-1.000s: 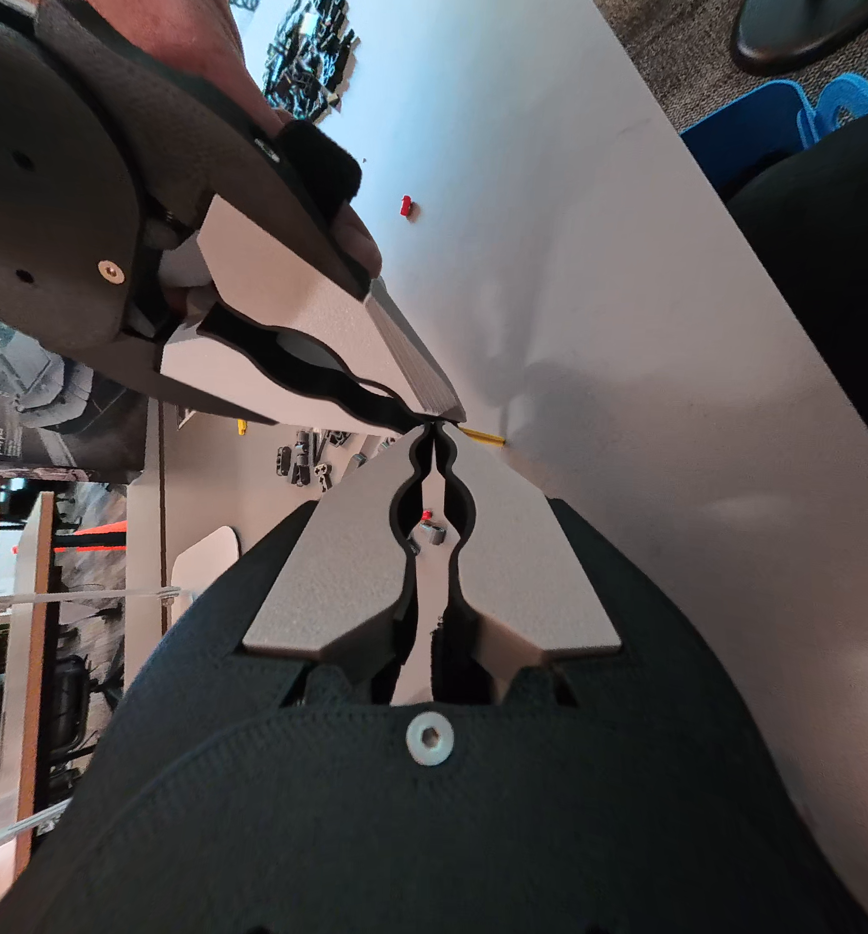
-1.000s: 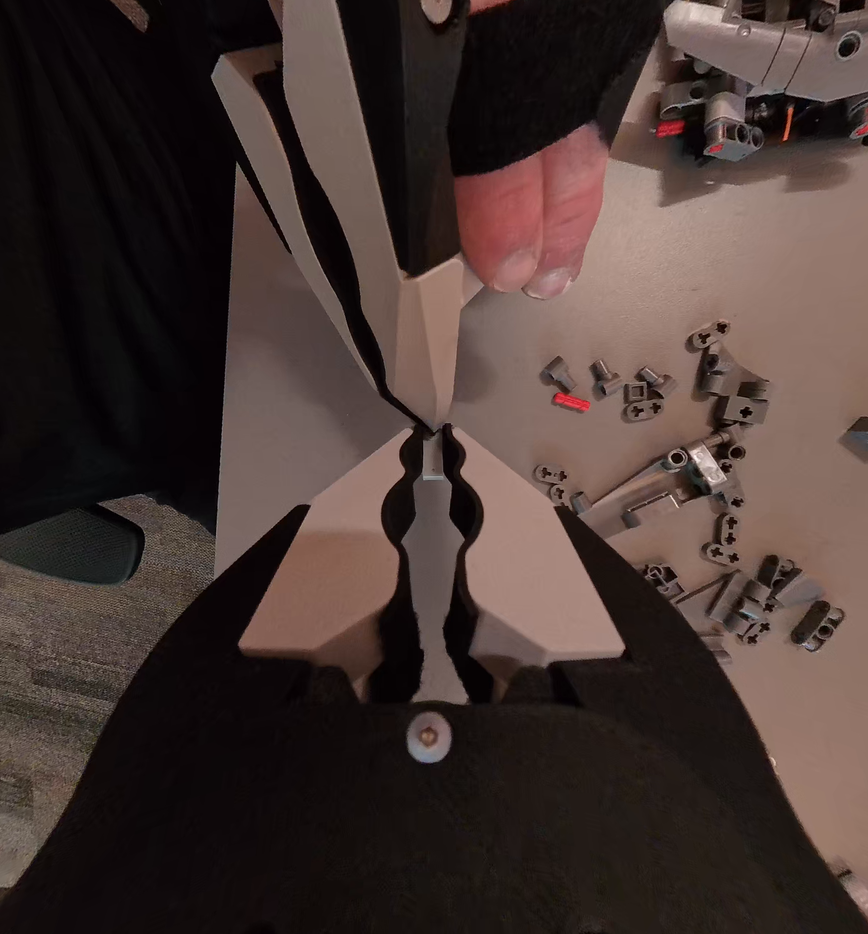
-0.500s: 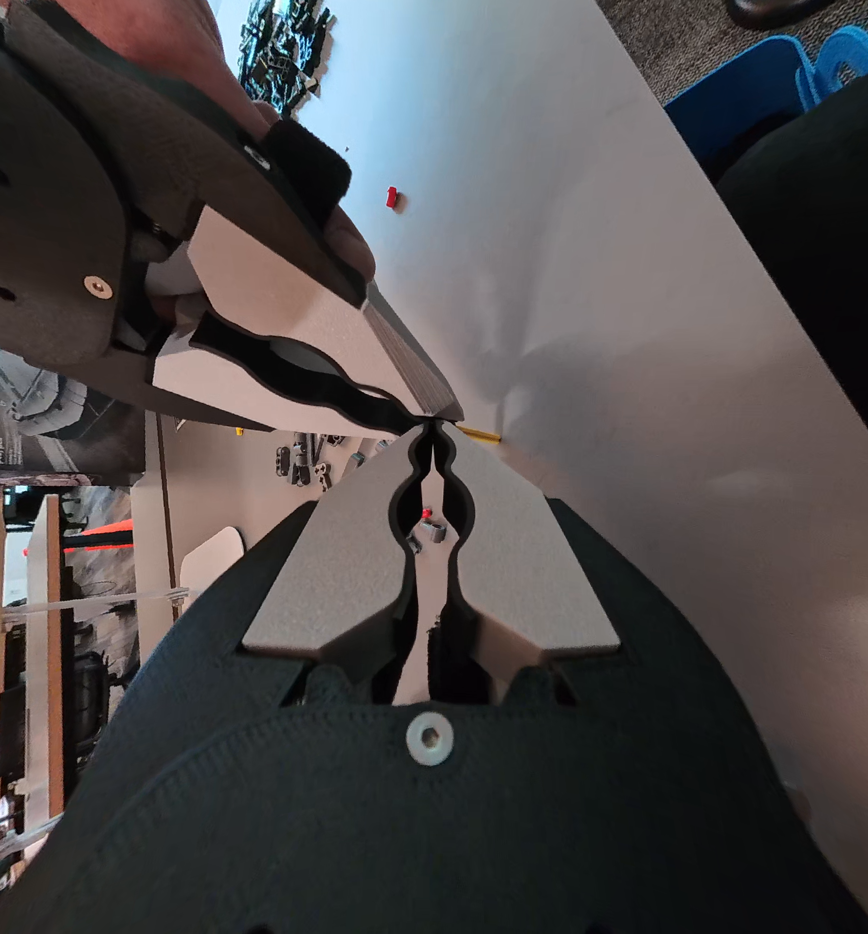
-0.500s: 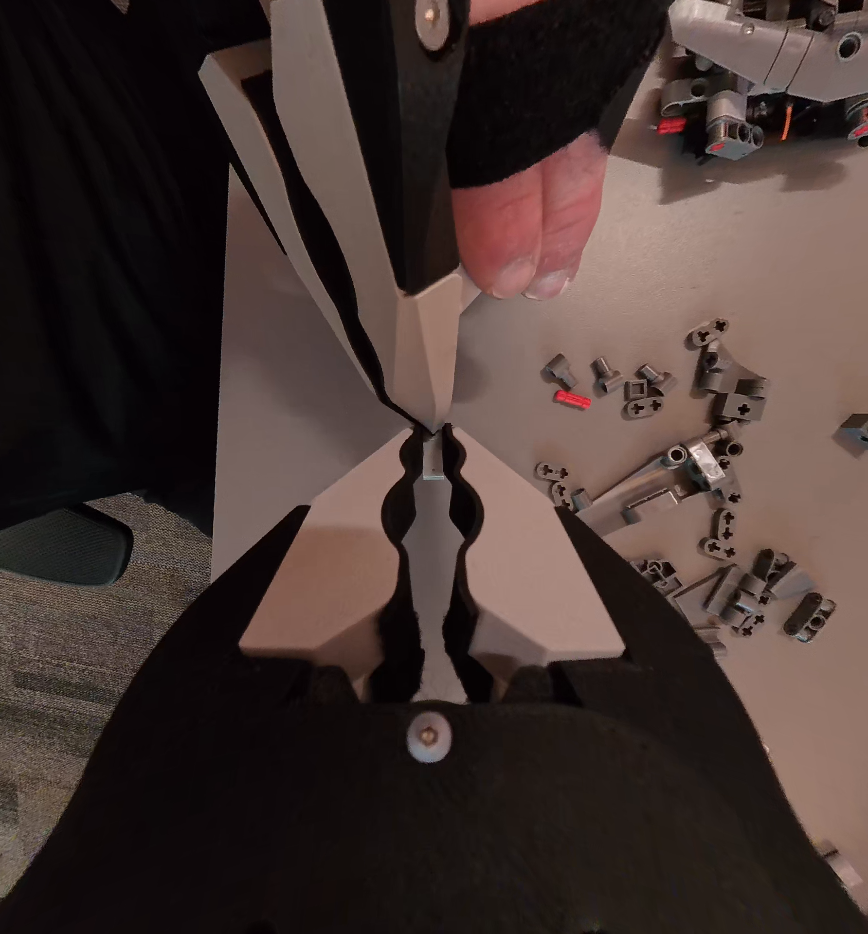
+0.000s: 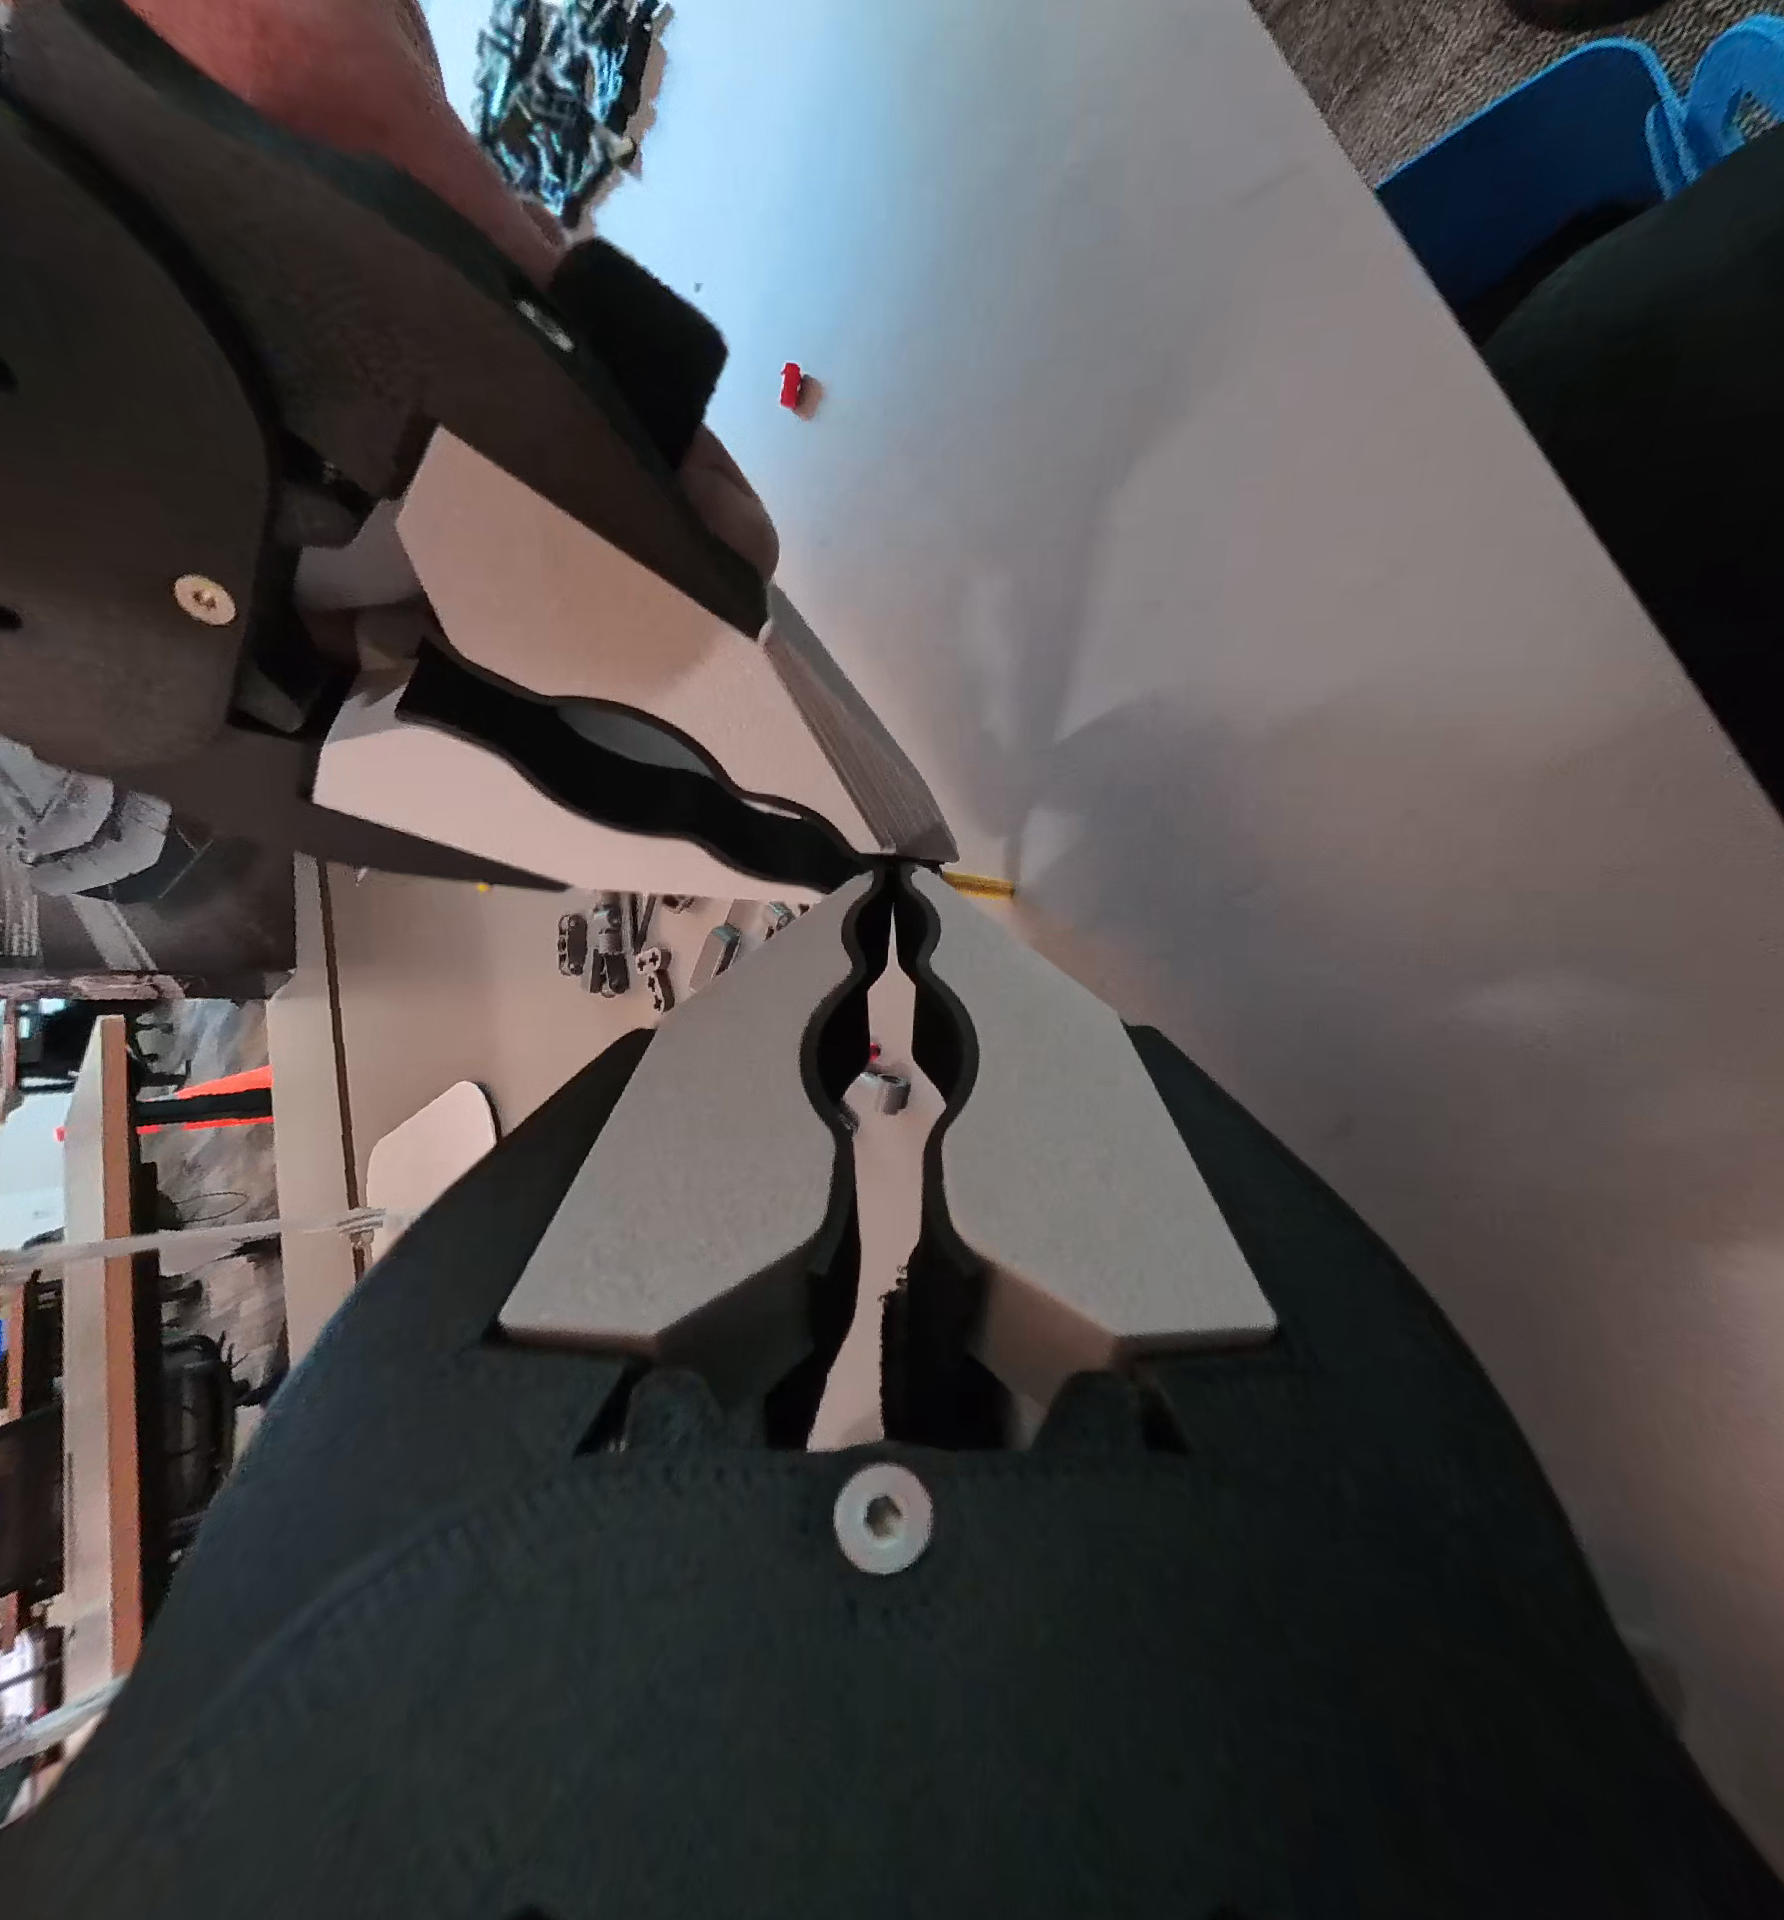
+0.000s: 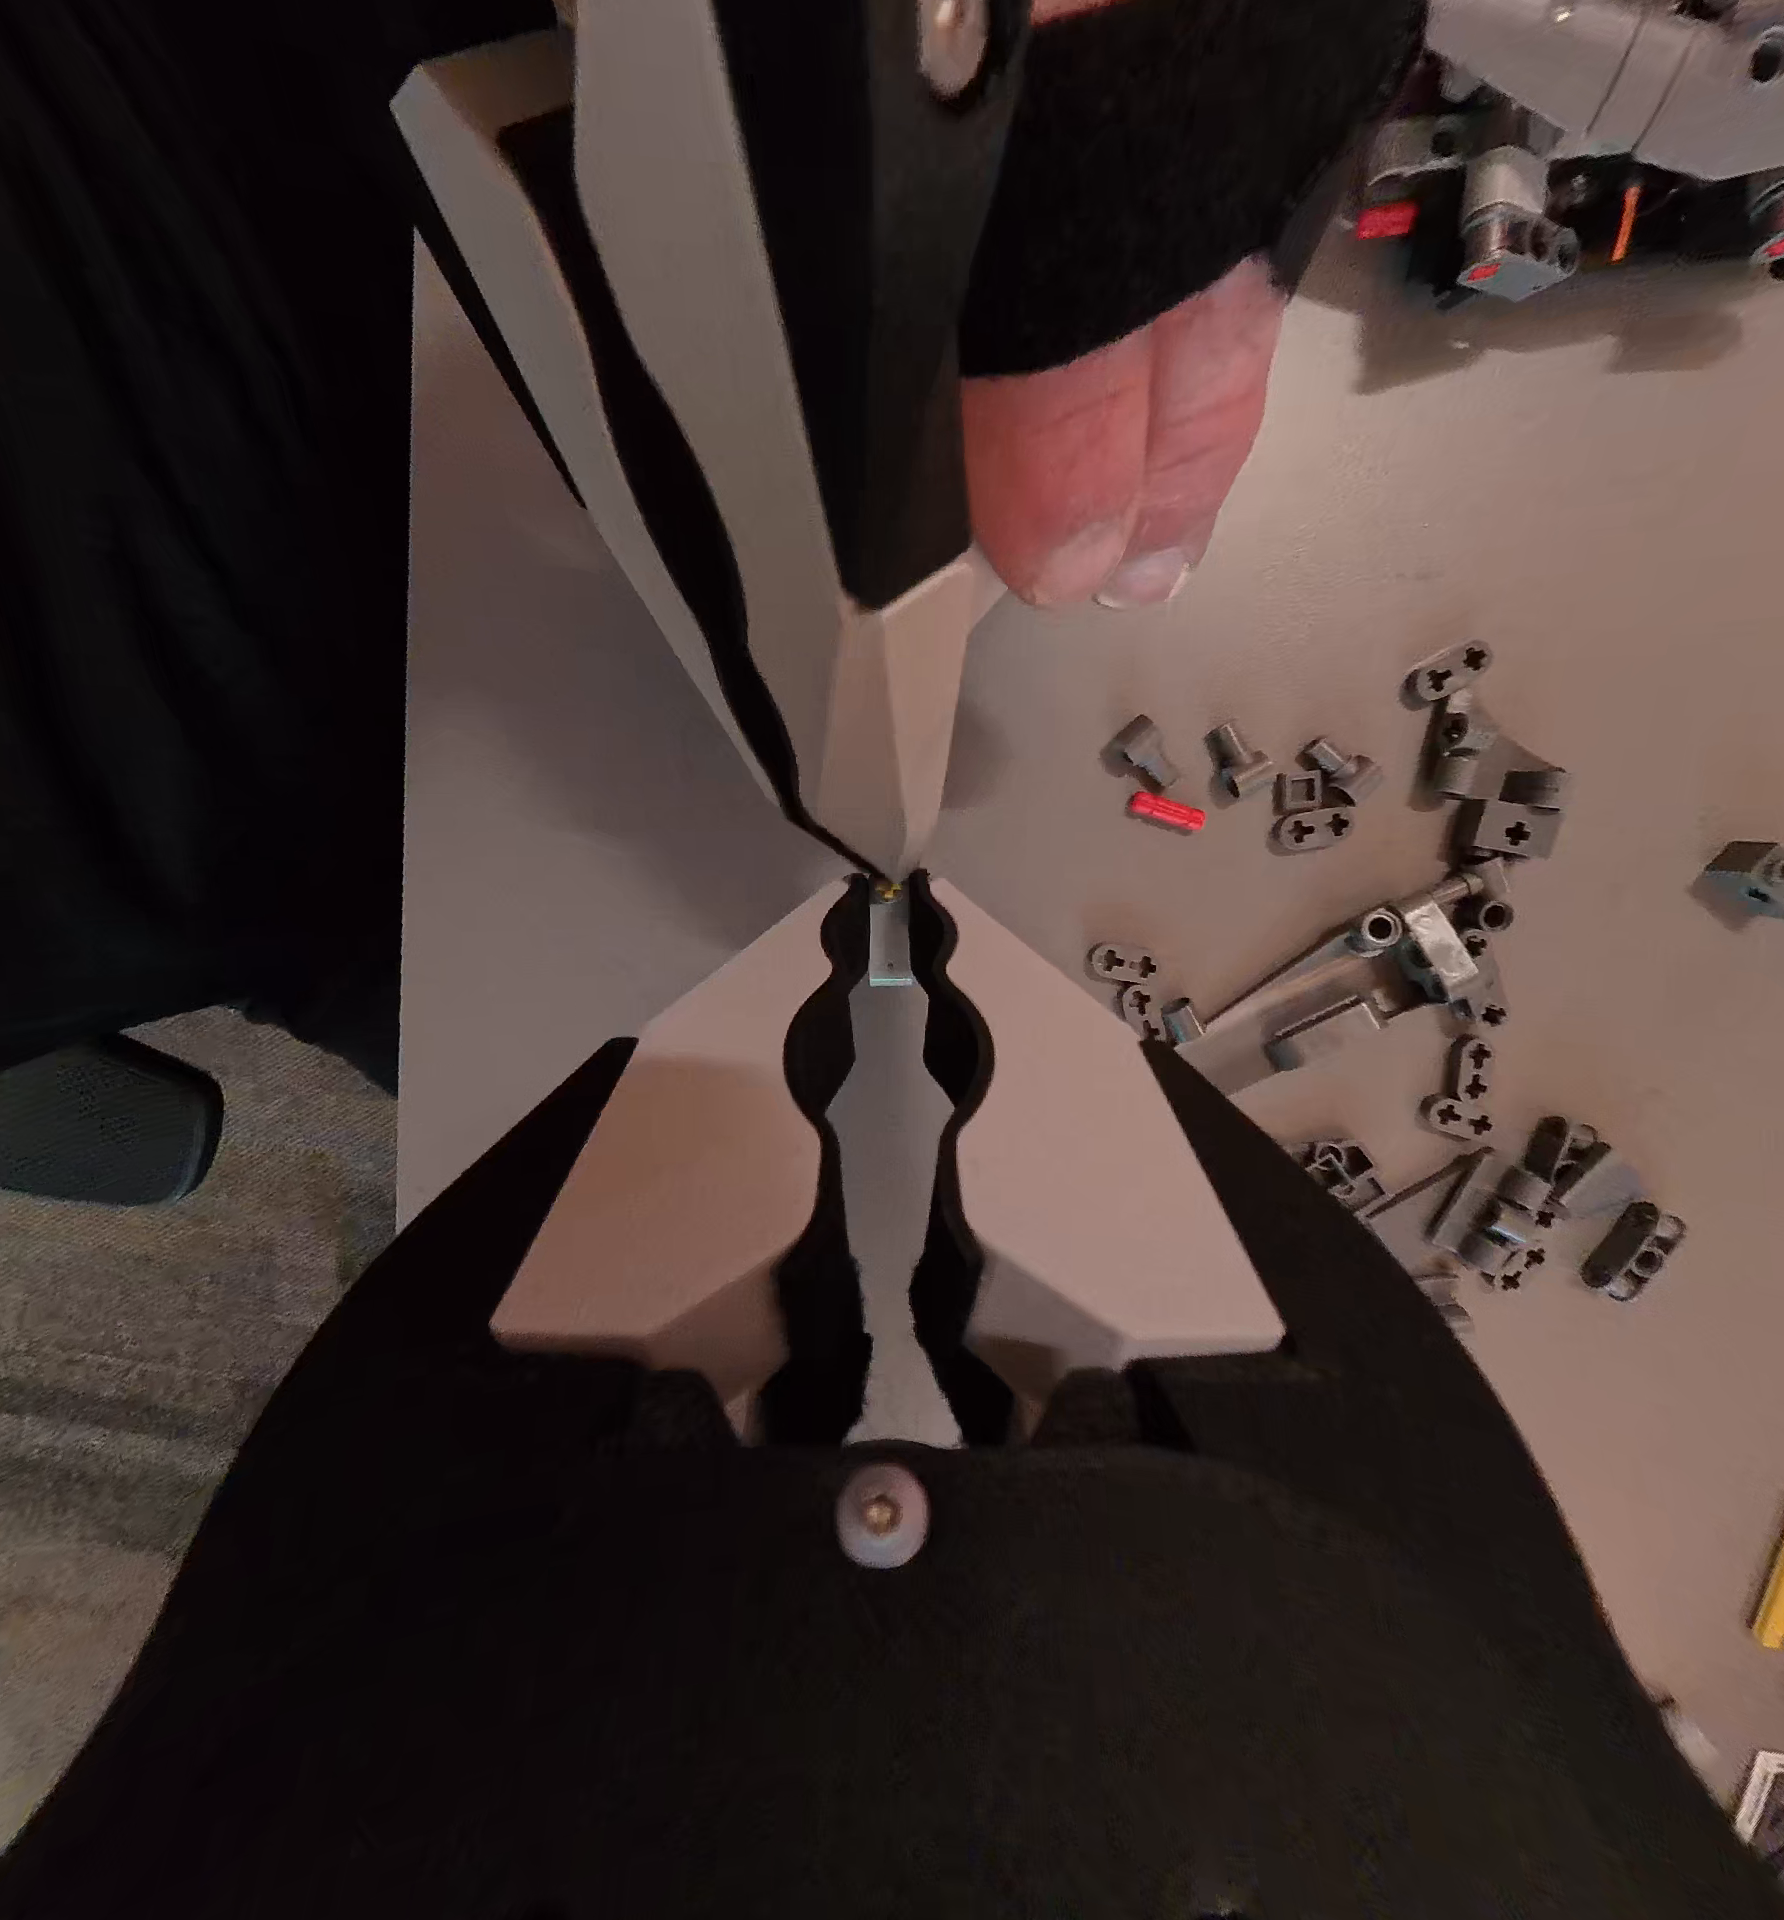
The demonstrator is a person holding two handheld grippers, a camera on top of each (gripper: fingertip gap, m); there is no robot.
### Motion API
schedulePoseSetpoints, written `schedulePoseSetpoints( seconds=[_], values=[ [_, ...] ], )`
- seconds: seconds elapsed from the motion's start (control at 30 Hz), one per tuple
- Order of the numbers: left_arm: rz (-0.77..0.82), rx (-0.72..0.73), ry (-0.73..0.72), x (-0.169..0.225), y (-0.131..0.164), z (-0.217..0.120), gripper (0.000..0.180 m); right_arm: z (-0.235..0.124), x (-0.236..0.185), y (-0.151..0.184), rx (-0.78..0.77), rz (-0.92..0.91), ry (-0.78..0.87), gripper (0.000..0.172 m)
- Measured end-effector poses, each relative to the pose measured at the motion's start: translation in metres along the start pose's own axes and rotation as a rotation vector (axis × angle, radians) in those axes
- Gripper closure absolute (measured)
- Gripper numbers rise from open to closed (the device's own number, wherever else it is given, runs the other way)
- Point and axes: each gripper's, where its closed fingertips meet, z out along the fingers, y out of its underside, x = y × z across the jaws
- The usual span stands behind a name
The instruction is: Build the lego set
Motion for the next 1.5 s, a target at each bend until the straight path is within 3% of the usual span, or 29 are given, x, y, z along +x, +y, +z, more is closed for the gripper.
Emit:
schedulePoseSetpoints(
  seconds=[0.03, 0.23, 0.5, 0.77, 1.23, 1.37, 1.43, 1.5],
  values=[
    [-0.007, 0.002, -0.010, -0.003, 0.001, -0.002, 0.180, -0.002, 0.001, -0.001, 0.018, 0.003, 0.011, 0.167],
    [-0.141, 0.071, -0.052, -0.026, 0.002, -0.027, 0.172, -0.039, 0.009, -0.007, 0.212, 0.060, 0.104, 0.167],
    [-0.204, 0.075, -0.099, -0.036, 0.006, -0.022, 0.157, -0.064, 0.020, -0.020, 0.478, 0.157, 0.203, 0.167],
    [-0.223, 0.096, -0.194, -0.052, 0.006, -0.029, 0.174, -0.076, 0.024, -0.038, 0.649, 0.216, 0.231, 0.166],
    [-0.274, 0.112, -0.313, -0.079, 0.012, -0.049, 0.178, -0.095, 0.036, -0.054, 0.884, 0.349, 0.202, 0.166],
    [-0.363, 0.141, -0.280, -0.082, 0.014, -0.051, 0.178, -0.102, 0.043, -0.056, 0.903, 0.347, 0.278, 0.145],
    [-0.427, 0.161, -0.263, -0.084, 0.016, -0.052, 0.179, -0.109, 0.048, -0.053, 0.893, 0.330, 0.372, 0.132],
    [-0.529, 0.205, -0.219, -0.086, 0.016, -0.054, 0.179, -0.113, 0.050, -0.050, 0.834, 0.280, 0.500, 0.131]
  ],
)
